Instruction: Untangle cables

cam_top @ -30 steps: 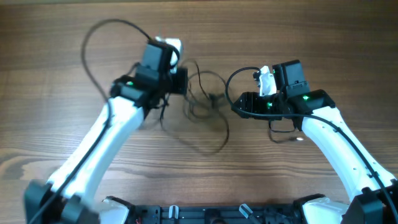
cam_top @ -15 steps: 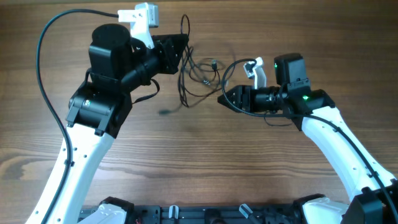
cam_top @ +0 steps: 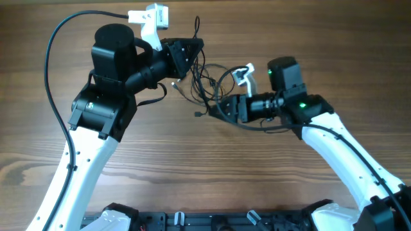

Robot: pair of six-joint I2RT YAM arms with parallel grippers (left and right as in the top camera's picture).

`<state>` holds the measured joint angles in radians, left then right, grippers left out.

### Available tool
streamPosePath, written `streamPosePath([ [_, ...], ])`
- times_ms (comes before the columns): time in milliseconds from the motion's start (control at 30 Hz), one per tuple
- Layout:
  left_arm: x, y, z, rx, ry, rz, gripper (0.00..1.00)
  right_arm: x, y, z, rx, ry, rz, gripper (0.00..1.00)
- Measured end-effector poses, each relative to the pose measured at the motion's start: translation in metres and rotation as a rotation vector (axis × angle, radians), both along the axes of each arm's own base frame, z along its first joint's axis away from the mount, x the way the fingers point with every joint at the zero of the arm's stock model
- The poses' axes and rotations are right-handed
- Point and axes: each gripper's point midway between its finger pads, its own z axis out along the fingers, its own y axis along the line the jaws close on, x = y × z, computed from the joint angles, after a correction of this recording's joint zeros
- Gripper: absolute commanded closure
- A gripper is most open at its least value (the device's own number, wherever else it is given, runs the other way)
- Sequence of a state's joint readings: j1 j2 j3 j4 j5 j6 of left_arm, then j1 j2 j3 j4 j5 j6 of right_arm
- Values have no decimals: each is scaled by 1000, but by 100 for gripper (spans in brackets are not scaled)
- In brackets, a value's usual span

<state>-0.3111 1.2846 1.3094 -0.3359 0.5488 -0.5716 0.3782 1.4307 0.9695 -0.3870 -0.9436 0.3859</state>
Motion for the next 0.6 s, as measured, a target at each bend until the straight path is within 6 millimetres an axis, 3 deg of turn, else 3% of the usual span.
streamPosePath([
  [33,0,0,0,-1,1,0,96,-5,6,1,3,-10,24,48],
  [100,0,0,0,-2,3,1,96,-10,12,1,3,-27,51,89],
  [133,0,0,0,-2,4,1,96,-11,14,0,-2,-34,57,96],
  [200,0,0,0,-6,8,3,96,-10,13,-6,-39,-36,39,96],
  [267,0,0,0,-7,8,3,96,-8,10,-12,-77,-28,15,93],
  [367,1,0,2,-10,-2,3,96,-7,8,-16,-100,-27,-1,48],
  [600,2,-1,5,-21,-9,6,96,-6,23,1,-24,-126,57,30],
])
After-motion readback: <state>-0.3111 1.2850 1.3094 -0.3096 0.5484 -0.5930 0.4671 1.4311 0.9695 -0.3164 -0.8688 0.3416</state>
